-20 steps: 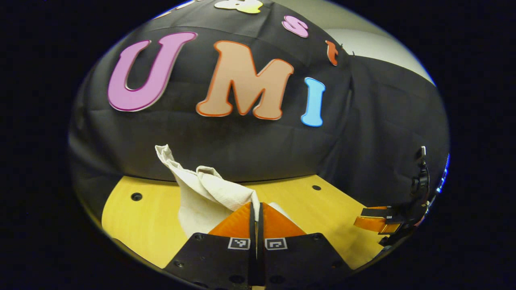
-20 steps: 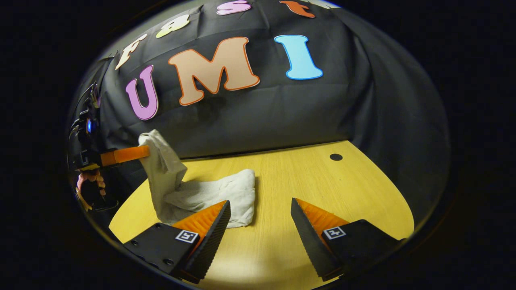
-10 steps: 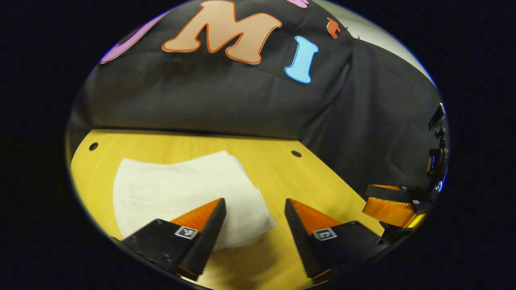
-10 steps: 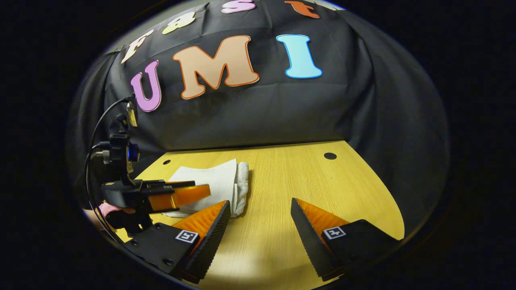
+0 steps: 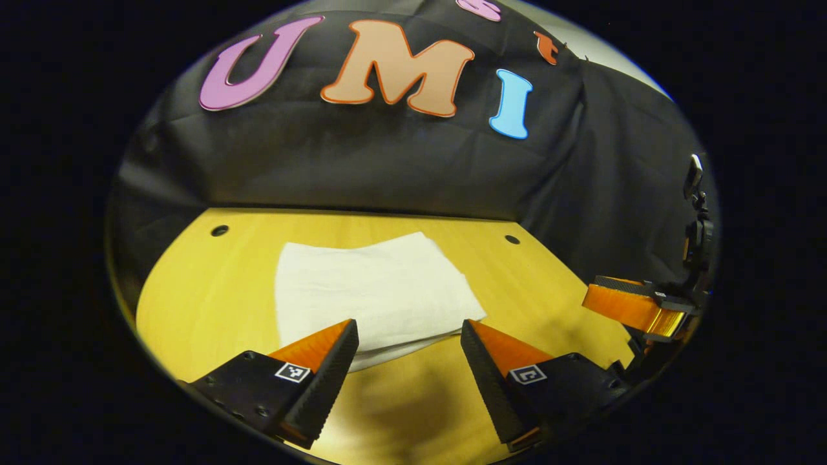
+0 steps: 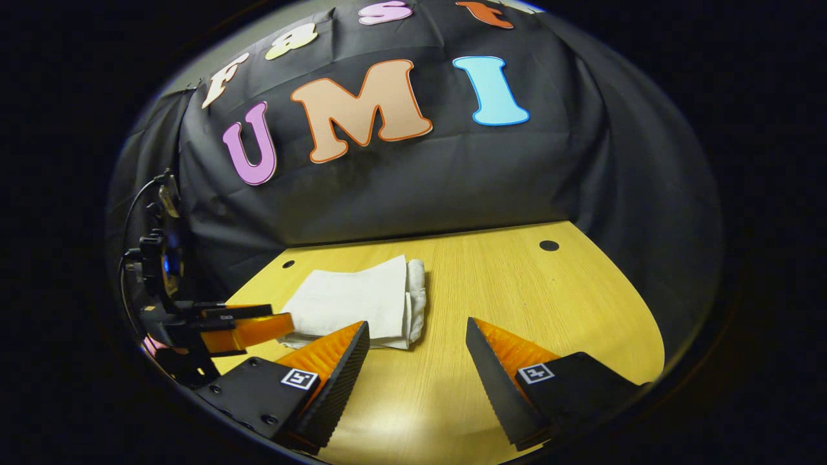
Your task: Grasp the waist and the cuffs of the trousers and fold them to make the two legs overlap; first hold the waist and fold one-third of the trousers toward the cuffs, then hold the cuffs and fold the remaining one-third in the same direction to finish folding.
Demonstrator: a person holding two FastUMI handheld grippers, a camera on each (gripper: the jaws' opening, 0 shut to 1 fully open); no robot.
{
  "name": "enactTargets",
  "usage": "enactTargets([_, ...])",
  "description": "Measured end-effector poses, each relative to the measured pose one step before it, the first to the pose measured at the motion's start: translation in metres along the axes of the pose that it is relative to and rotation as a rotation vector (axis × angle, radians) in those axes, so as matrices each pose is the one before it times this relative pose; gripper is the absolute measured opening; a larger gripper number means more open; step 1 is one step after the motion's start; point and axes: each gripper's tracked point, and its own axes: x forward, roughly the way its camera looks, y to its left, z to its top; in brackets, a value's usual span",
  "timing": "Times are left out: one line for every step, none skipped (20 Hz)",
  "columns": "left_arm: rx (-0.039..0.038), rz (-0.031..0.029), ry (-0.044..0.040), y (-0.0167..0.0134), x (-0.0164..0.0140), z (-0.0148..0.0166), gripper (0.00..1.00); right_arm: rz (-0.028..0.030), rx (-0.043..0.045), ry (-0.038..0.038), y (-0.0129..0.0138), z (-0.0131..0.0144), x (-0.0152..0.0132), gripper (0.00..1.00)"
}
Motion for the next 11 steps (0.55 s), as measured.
enactTargets([0.01129,0.01687,-0.01042,0.00743,-0.00916,0.0021,0.95,-0.00021,0.00543,-0.00601,0.00263,0.00139,-0.00168,0.96])
enactTargets([0.00566,0.00566,-0.00701,0.00544,-0.00711,0.00099,0.95,-0.00302,0.00555,-0.00565,0.00134,0.00035,-0.00126,0.96])
enactTargets([-0.00055,0.00164,-0.00119,0.00349,-0.00461,-0.00135,0.95,-0.00884,0.00278,-0.00692,0.00059,0.00178,-0.00206,0.97])
enactTargets([-0.00282,-0.00029,0.00682,0.00233,-0.0029,-0.00339,0.95,-0.00811,0.00108,-0.00955,0.00051,0.00146,-0.00277,0.97])
enactTargets([-0.00268,-0.00469,0.01117,0.00328,-0.00493,-0.00523,0.95,-0.00867,0.00173,-0.01181,-0.00029,0.00223,-0.00271,0.96])
enactTargets([-0.00416,-0.00401,0.00772,0.00254,-0.00334,-0.00335,0.95,-0.00803,0.00262,-0.00998,-0.00013,0.00179,-0.00258,0.96])
enactTargets([-0.00412,-0.00698,0.00747,-0.00158,-0.00361,-0.00258,0.95,-0.00751,0.00217,-0.00836,-0.00028,0.0015,-0.00254,0.96])
enactTargets([-0.00424,-0.0086,0.004,-0.00106,-0.00405,-0.0013,0.95,-0.00881,-0.00047,-0.00593,-0.00154,0.00023,-0.00293,0.96])
enactTargets([-0.00265,-0.01073,0.00245,-0.00257,-0.00335,-0.00144,0.96,-0.01033,-0.00116,-0.00267,-0.00164,-0.00022,-0.00208,0.96])
enactTargets([0.00111,-0.01239,-0.0001,-0.00181,-0.00208,-0.00005,0.96,-0.01035,-0.00153,-0.00373,-0.00088,-0.00032,-0.00475,0.96])
enactTargets([0.00507,-0.00967,0.00206,-0.0004,0.00023,-0.00058,0.96,-0.01021,0.00015,-0.00192,-0.00197,0.00007,-0.00232,0.96])
